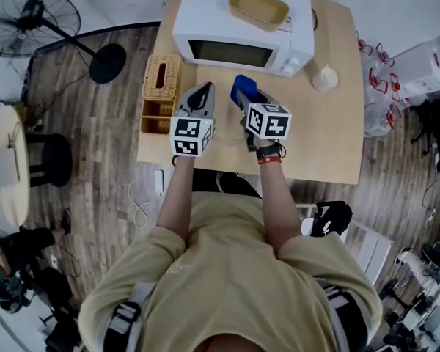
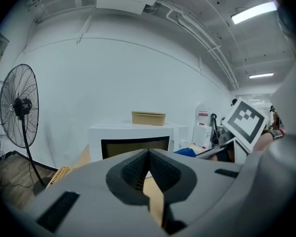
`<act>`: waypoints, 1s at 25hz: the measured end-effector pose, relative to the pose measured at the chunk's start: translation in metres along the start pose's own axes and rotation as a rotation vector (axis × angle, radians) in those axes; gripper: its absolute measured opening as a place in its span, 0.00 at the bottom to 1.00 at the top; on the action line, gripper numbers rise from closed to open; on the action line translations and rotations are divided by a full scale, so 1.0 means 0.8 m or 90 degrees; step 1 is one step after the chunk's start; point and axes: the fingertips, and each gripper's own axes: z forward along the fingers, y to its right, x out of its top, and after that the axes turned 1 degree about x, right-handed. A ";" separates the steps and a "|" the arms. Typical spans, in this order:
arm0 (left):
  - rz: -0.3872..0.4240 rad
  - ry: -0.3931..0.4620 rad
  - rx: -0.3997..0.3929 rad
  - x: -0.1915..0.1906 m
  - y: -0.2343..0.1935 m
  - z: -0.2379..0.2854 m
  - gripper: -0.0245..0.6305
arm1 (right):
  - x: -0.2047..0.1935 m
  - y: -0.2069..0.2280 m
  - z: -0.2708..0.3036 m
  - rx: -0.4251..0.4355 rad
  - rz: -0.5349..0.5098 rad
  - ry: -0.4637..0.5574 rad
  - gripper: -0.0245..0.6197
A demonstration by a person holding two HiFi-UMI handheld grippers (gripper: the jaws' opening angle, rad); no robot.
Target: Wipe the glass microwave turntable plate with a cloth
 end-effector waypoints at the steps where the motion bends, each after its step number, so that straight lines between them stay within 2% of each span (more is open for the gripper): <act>1: 0.001 -0.003 -0.004 -0.002 -0.005 0.004 0.07 | -0.007 0.003 0.009 0.001 0.009 -0.012 0.23; 10: -0.012 -0.021 -0.028 -0.018 -0.053 0.045 0.07 | -0.046 0.003 0.095 0.017 0.048 -0.096 0.23; 25: -0.046 -0.038 -0.049 -0.030 -0.091 0.066 0.07 | -0.116 0.002 0.189 0.075 0.153 -0.223 0.23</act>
